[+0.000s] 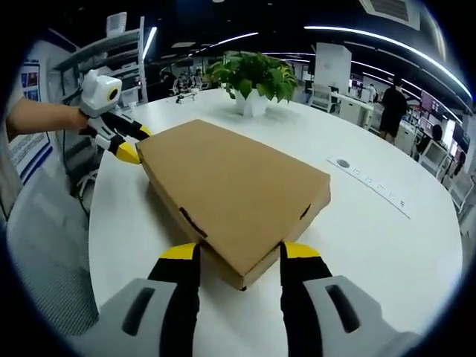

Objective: Operate the shoe box by opening the lid, removing the specified soft item, and placing it in the target area until the item is outside and the box remains undamaged.

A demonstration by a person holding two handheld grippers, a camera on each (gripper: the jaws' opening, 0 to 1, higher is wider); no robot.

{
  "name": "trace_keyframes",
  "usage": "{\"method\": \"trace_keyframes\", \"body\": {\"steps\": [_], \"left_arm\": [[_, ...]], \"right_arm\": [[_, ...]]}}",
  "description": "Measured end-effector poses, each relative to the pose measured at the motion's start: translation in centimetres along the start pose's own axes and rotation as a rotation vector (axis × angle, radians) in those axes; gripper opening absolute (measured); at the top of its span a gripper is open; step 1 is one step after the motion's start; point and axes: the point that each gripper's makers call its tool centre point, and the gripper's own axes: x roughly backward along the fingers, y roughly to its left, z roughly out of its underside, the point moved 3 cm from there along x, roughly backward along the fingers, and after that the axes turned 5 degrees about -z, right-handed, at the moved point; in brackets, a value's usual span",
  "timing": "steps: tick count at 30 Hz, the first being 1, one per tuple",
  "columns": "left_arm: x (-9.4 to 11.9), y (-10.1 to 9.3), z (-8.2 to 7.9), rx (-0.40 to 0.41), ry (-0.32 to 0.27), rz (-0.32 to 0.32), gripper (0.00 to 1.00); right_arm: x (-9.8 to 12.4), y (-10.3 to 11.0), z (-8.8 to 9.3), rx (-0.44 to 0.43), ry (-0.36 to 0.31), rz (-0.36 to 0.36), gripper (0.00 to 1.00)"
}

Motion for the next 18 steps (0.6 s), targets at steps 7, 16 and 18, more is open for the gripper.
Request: {"method": "trace_keyframes", "body": {"steps": [7,16,18], "left_arm": [[0.7,0.7,0.6,-0.021,0.012,0.02,0.42],[1.5,1.1,1.4,-0.041,0.025,0.029,0.42],[1.7,1.3,1.6,-0.046,0.027,0.032,0.42]], "right_arm": [[0.0,1.5,0.1,-0.01,-0.01,0.006,0.37],[0.0,3.3,0.1,-0.009,-0.005,0.007,0.36],[0.0,3.7,0.2,-0.007,-0.002,0.008,0.36]]}}
